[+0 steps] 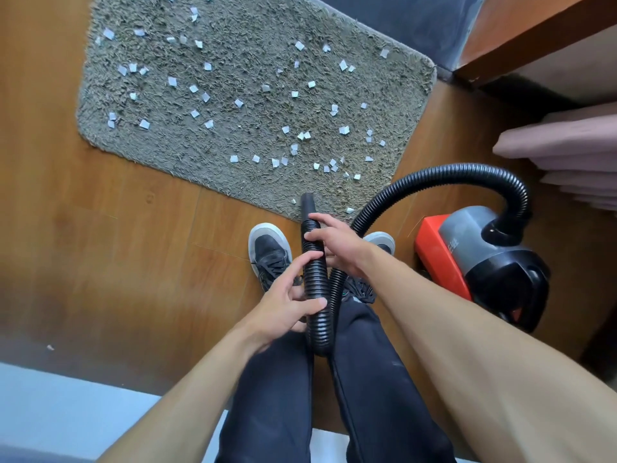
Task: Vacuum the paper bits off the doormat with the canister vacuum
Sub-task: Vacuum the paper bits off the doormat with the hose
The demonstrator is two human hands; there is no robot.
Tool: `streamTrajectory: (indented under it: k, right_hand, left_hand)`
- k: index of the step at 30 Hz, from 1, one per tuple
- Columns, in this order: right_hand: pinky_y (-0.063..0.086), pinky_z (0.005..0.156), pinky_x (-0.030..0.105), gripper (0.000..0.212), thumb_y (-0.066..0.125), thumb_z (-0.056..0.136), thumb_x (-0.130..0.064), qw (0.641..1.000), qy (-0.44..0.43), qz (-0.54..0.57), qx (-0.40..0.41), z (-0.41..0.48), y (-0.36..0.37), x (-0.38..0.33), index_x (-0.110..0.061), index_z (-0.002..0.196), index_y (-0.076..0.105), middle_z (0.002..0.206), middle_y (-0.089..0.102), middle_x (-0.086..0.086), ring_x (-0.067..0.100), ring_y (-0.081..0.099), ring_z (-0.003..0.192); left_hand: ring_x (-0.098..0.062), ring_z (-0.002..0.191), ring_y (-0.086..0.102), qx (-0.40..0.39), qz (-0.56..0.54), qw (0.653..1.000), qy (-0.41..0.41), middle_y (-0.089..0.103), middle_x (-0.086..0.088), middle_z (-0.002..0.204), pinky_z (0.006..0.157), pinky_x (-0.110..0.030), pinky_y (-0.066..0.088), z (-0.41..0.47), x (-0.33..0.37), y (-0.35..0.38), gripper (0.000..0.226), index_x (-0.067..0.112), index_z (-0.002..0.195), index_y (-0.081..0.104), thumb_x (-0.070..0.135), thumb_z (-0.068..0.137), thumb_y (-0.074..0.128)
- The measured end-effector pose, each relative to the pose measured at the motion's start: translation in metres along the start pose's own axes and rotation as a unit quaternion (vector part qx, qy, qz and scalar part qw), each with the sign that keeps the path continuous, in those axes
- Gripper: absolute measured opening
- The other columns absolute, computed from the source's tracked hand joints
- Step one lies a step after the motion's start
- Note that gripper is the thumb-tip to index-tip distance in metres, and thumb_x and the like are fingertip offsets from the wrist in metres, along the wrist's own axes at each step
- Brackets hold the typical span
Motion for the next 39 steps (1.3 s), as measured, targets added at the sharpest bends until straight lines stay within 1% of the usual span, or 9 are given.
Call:
streamTrajectory:
  k: [6, 8, 11, 14, 19, 21, 24, 33, 39]
  right_hand:
    - [0.052, 0.075, 0.039, 0.049, 0.059, 0.090, -0.006, 0.999, 0.012, -0.046, -0.022, 0.007, 0.020, 0.003, -0.027, 0.134, 0.052, 0.107, 0.061, 0.006, 0.019, 0.058, 0.075]
    - [0.053, 0.072, 0.037, 0.049, 0.060, 0.090, -0.007, 0.998, 0.007, -0.054, -0.026, 0.008, 0.025, 0.004, -0.027, 0.133, 0.053, 0.112, 0.061, 0.008, 0.019, 0.060, 0.076]
    - [0.054, 0.061, 0.030, 0.048, 0.062, 0.089, -0.008, 0.998, 0.000, -0.060, -0.022, 0.008, 0.032, 0.005, -0.027, 0.132, 0.053, 0.114, 0.062, 0.008, 0.016, 0.060, 0.069]
    - [0.052, 0.057, 0.030, 0.045, 0.063, 0.088, -0.007, 0.999, -0.018, -0.042, -0.002, 0.009, 0.035, 0.008, -0.027, 0.128, 0.053, 0.118, 0.061, 0.010, 0.015, 0.060, 0.074]
    - [0.051, 0.054, 0.027, 0.045, 0.062, 0.088, -0.008, 0.998, -0.038, -0.006, 0.055, 0.007, 0.029, 0.016, -0.027, 0.127, 0.053, 0.110, 0.061, 0.005, 0.013, 0.061, 0.075]
    - [0.052, 0.054, 0.028, 0.042, 0.062, 0.088, -0.006, 0.995, -0.045, 0.010, 0.084, 0.005, 0.023, 0.020, -0.025, 0.123, 0.051, 0.105, 0.061, 0.004, 0.014, 0.062, 0.074]
    - [0.055, 0.055, 0.030, 0.038, 0.061, 0.088, -0.005, 0.992, -0.045, 0.032, 0.116, 0.001, 0.013, 0.026, -0.024, 0.119, 0.049, 0.098, 0.059, 0.004, 0.015, 0.061, 0.072]
    - [0.059, 0.061, 0.037, 0.039, 0.062, 0.088, -0.009, 0.987, -0.025, 0.071, 0.145, 0.002, -0.006, 0.042, -0.023, 0.122, 0.049, 0.106, 0.059, 0.008, 0.021, 0.063, 0.079]
    - [0.056, 0.054, 0.031, 0.040, 0.062, 0.089, -0.009, 0.988, -0.029, 0.075, 0.134, 0.004, -0.012, 0.038, -0.024, 0.124, 0.048, 0.107, 0.060, 0.009, 0.021, 0.064, 0.078]
  left_hand:
    - [-0.023, 0.093, 0.069, 0.019, -0.033, 0.999, 0.004, 0.073, -0.007, 0.095, 0.085, -0.053, 0.056, -0.010, -0.008, -0.008, 0.067, 0.047, 0.134, 0.045, -0.004, 0.093, 0.061]
    - [-0.026, 0.096, 0.069, 0.025, -0.043, 0.999, 0.002, 0.073, -0.013, 0.101, 0.087, -0.055, 0.056, -0.013, -0.011, -0.010, 0.067, 0.048, 0.133, 0.046, -0.004, 0.093, 0.060]
    - [-0.031, 0.101, 0.067, 0.035, -0.053, 0.998, 0.000, 0.069, -0.022, 0.116, 0.090, -0.061, 0.053, -0.016, -0.015, -0.016, 0.067, 0.049, 0.133, 0.047, -0.004, 0.093, 0.060]
    - [-0.034, 0.099, 0.067, 0.033, -0.052, 0.998, -0.001, 0.066, -0.027, 0.117, 0.090, -0.059, 0.054, -0.016, -0.014, -0.022, 0.067, 0.051, 0.131, 0.048, -0.002, 0.094, 0.060]
    - [-0.030, 0.094, 0.067, 0.032, -0.021, 0.999, -0.008, 0.067, -0.023, 0.111, 0.090, -0.059, 0.052, -0.010, -0.010, -0.023, 0.062, 0.047, 0.133, 0.049, 0.001, 0.094, 0.061]
    - [-0.026, 0.092, 0.066, 0.029, -0.006, 1.000, -0.009, 0.067, -0.016, 0.101, 0.091, -0.061, 0.050, -0.008, -0.009, -0.021, 0.062, 0.045, 0.135, 0.048, 0.000, 0.094, 0.060]
    - [-0.023, 0.092, 0.066, 0.017, 0.014, 1.000, -0.017, 0.067, -0.013, 0.101, 0.089, -0.058, 0.053, -0.004, -0.006, -0.019, 0.063, 0.047, 0.135, 0.050, -0.001, 0.095, 0.058]
    - [-0.024, 0.092, 0.065, -0.015, 0.055, 0.997, -0.047, 0.067, -0.010, 0.098, 0.094, -0.062, 0.048, 0.006, -0.003, -0.012, 0.062, 0.052, 0.130, 0.053, 0.000, 0.096, 0.057]
    - [-0.022, 0.089, 0.066, -0.012, 0.063, 0.997, -0.047, 0.068, -0.011, 0.099, 0.089, -0.058, 0.053, 0.014, -0.001, -0.008, 0.062, 0.052, 0.129, 0.052, 0.001, 0.096, 0.056]
Point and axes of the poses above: each hand's wrist, its own z-axis towards the middle knuckle, its own y-axis out of the palm, x = y × z, the point moved 1 cm from there along z, towards the middle knuckle
